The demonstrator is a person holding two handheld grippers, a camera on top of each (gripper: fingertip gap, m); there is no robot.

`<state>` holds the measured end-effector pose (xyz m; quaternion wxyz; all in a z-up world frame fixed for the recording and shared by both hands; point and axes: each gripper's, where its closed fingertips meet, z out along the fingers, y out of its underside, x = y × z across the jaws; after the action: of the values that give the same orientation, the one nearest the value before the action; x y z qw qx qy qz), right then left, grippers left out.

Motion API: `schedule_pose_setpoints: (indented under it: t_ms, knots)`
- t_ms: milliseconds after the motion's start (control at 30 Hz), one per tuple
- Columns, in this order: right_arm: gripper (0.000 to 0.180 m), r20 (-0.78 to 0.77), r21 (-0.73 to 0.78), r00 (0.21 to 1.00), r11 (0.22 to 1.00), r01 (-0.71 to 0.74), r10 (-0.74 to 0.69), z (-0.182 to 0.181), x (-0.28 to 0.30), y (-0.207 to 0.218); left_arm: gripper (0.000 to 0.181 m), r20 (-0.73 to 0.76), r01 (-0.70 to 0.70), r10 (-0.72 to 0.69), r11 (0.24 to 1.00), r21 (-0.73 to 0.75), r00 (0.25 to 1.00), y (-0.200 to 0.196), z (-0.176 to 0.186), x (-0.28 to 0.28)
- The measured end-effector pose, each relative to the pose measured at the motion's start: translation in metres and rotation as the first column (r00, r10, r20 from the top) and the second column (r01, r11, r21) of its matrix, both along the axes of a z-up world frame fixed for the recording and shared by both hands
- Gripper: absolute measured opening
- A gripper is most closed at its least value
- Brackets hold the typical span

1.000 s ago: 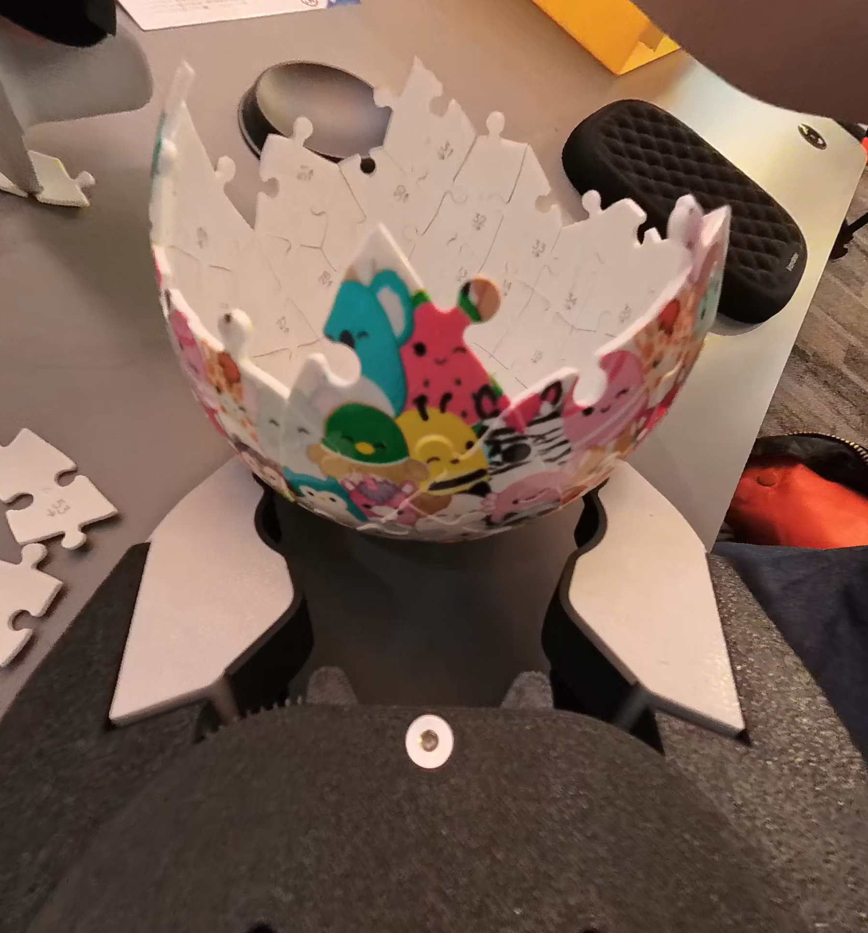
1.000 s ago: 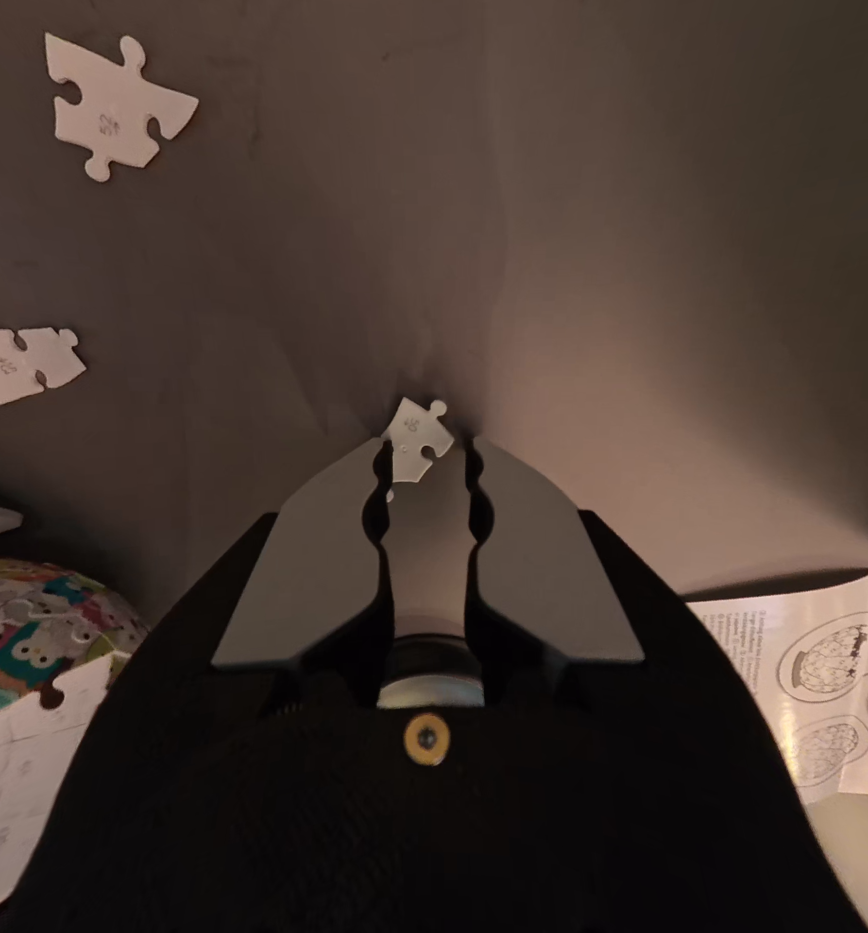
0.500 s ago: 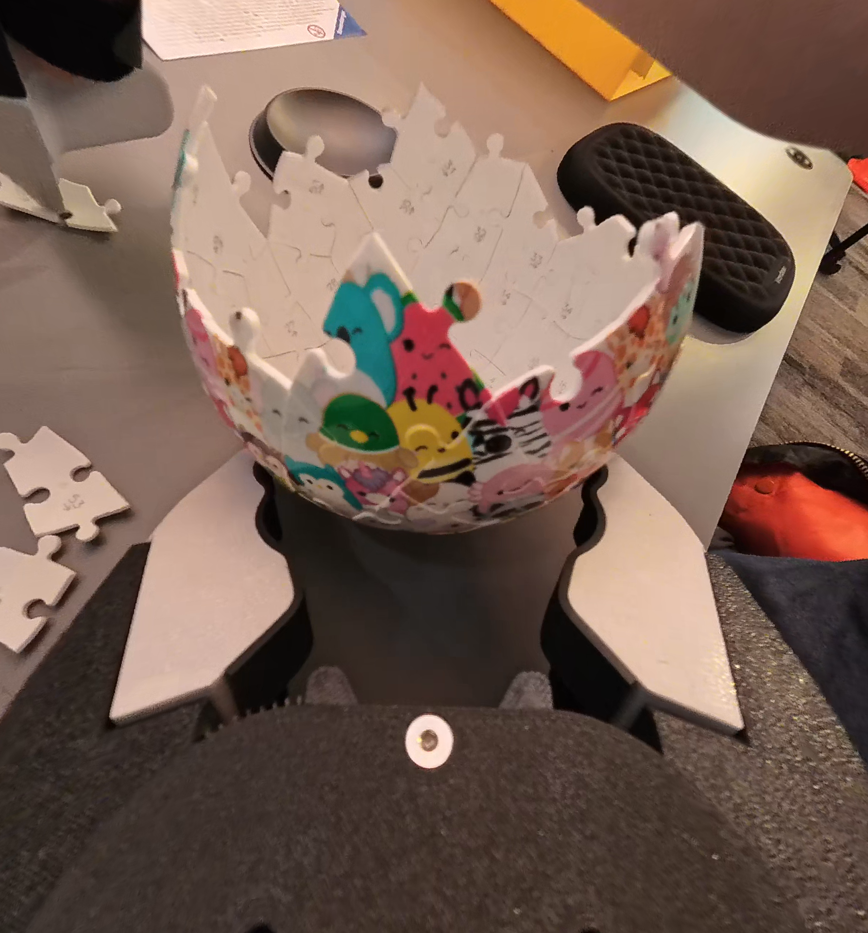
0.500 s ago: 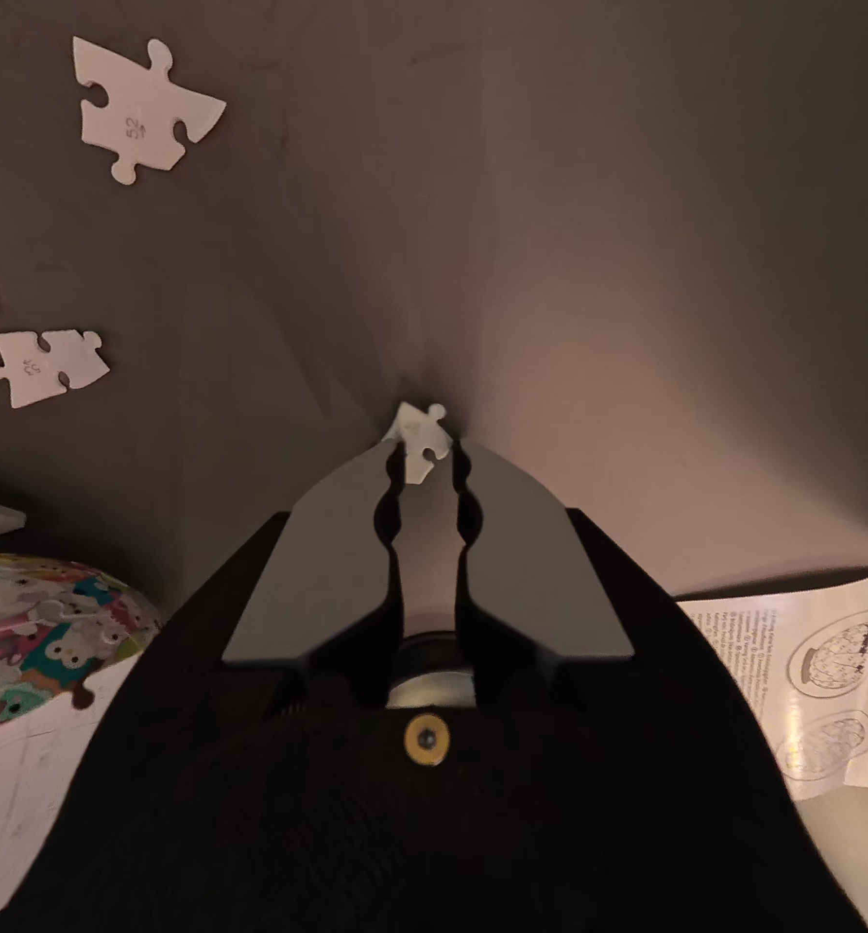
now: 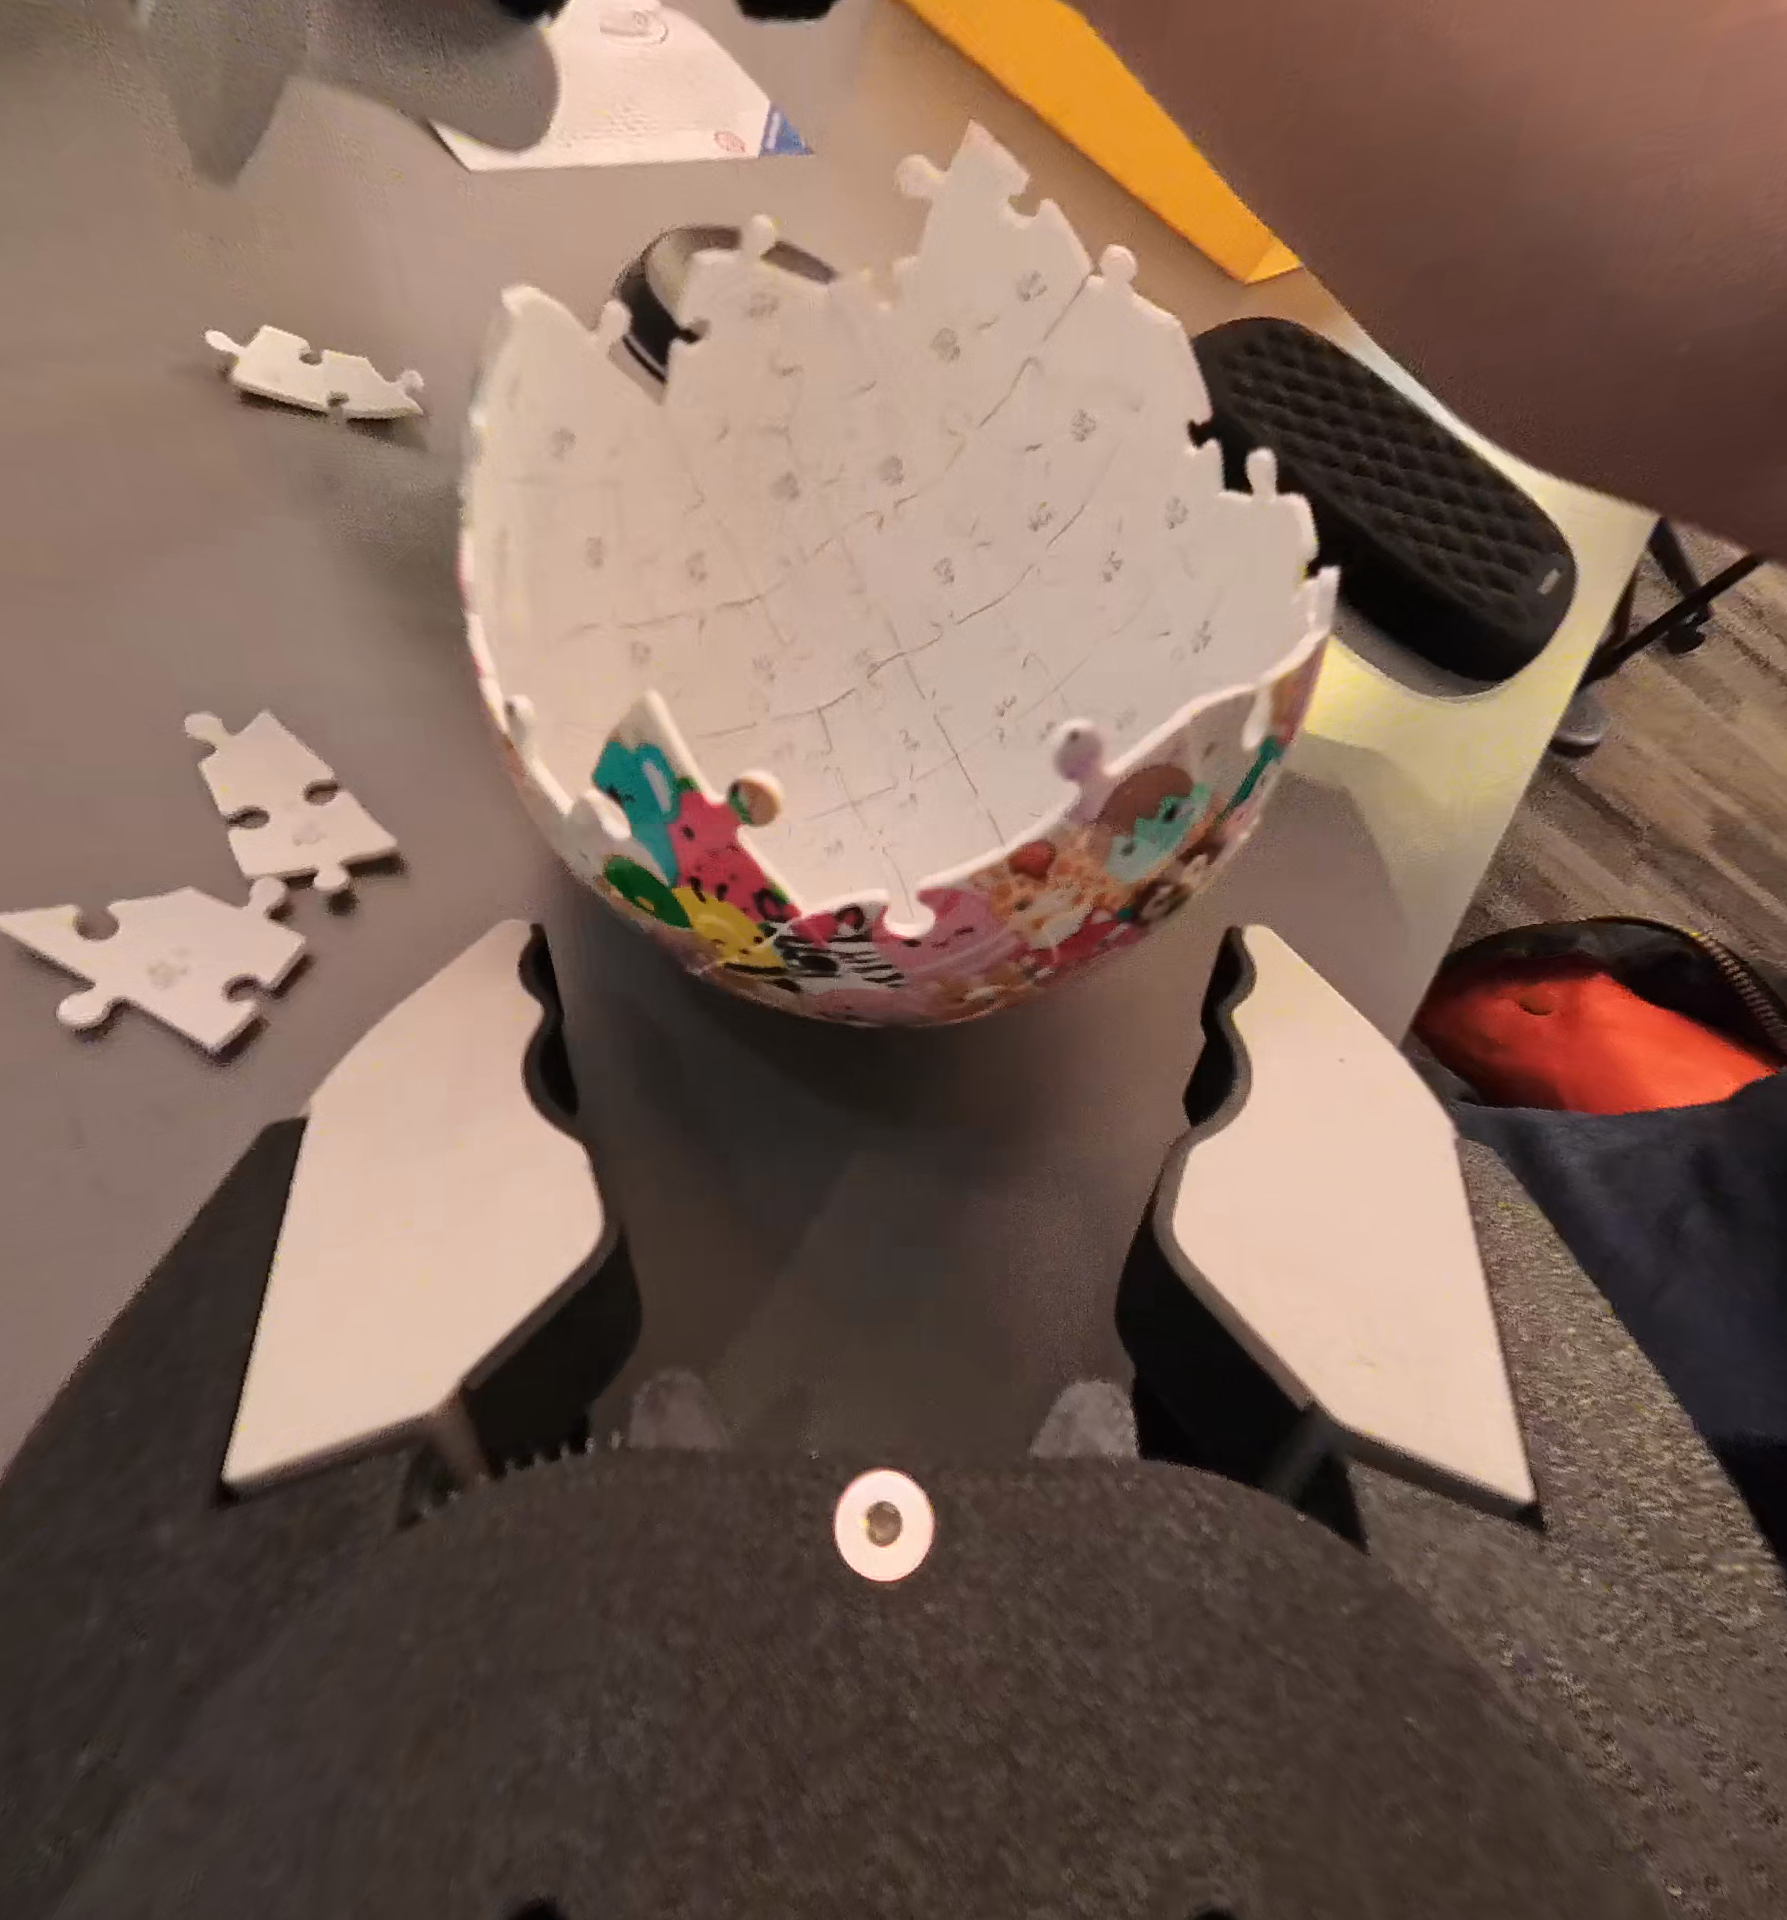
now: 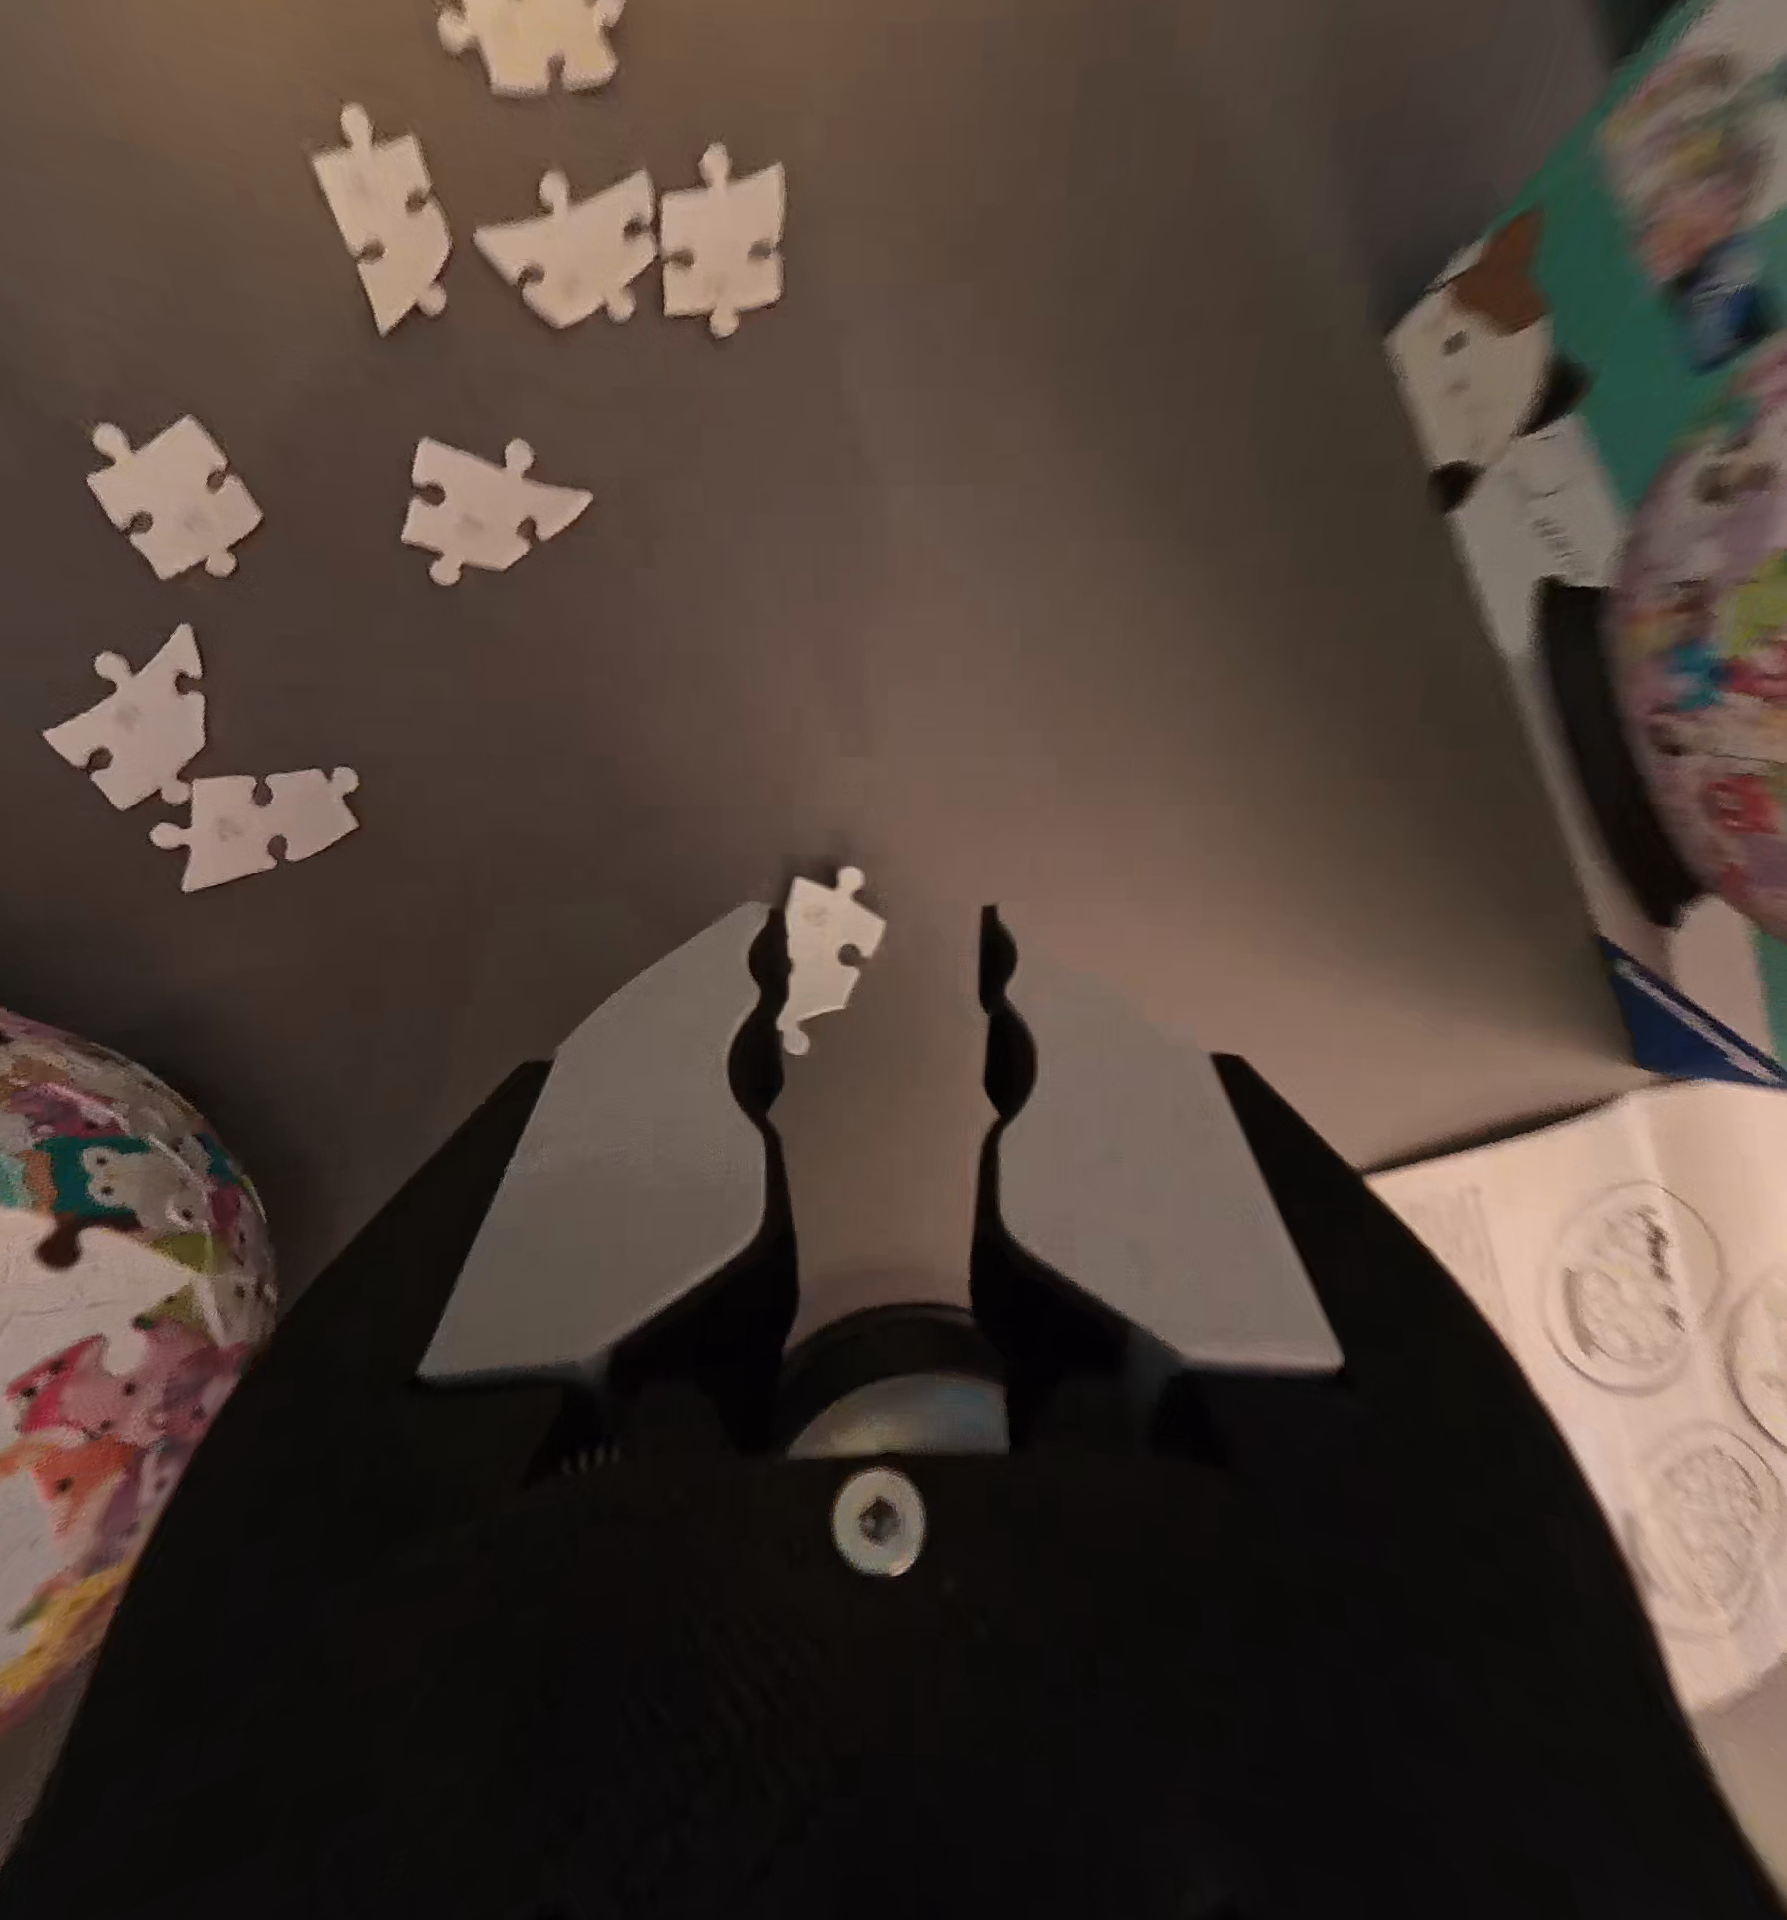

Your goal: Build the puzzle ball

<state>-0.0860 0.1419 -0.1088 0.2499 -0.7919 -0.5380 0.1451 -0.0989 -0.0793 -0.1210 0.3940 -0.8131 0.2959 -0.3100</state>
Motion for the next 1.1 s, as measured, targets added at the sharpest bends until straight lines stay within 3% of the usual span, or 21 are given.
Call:
schedule_pose_setpoints:
  t_ms: [133, 267, 467, 600, 767, 867, 1100]
  knots:
    - [0.041, -0.082, 0.124, 0.993, 0.988, 0.092, -0.082, 0.028, 0.022, -0.002, 0.117, -0.013, 0.011, -0.011, 1.0, -0.016, 1.0, -0.008, -0.004, -0.015]
    - [0.043, -0.234, 0.086, 0.964, 0.985, 0.15, -0.126, 0.044, 0.041, -0.026, 0.116, -0.027, 0.033, -0.033, 0.999, 0.004, 0.999, -0.014, -0.004, -0.017]
    - [0.043, -0.17, 0.053, 0.966, 0.978, 0.204, -0.192, 0.029, 0.086, -0.075, 0.115, -0.063, 0.097, -0.094, 0.994, 0.04, 0.994, -0.022, -0.004, 0.002]
    - [0.044, -0.092, 0.072, 0.988, 0.989, 0.129, -0.122, 0.011, 0.128, -0.128, 0.116, -0.11, 0.131, -0.121, 0.988, 0.084, 0.987, -0.022, -0.005, 0.01]
    - [0.047, -0.121, 0.001, 0.99, 0.997, -0.075, 0.075, -0.012, 0.116, -0.185, 0.114, -0.132, 0.142, -0.129, 0.986, 0.091, 0.983, -0.019, -0.007, 0.015]
    - [0.053, -0.129, -0.011, 0.98, 0.988, -0.156, 0.153, -0.023, 0.096, -0.197, 0.113, -0.162, 0.112, -0.094, 0.988, 0.103, 0.982, -0.011, -0.009, 0.013]
    - [0.061, -0.174, 0.013, 0.967, 0.982, -0.186, 0.186, -0.025, 0.07, -0.19, 0.108, -0.227, 0.08, -0.052, 0.99, 0.118, 0.973, 0.003, -0.014, 0.012]
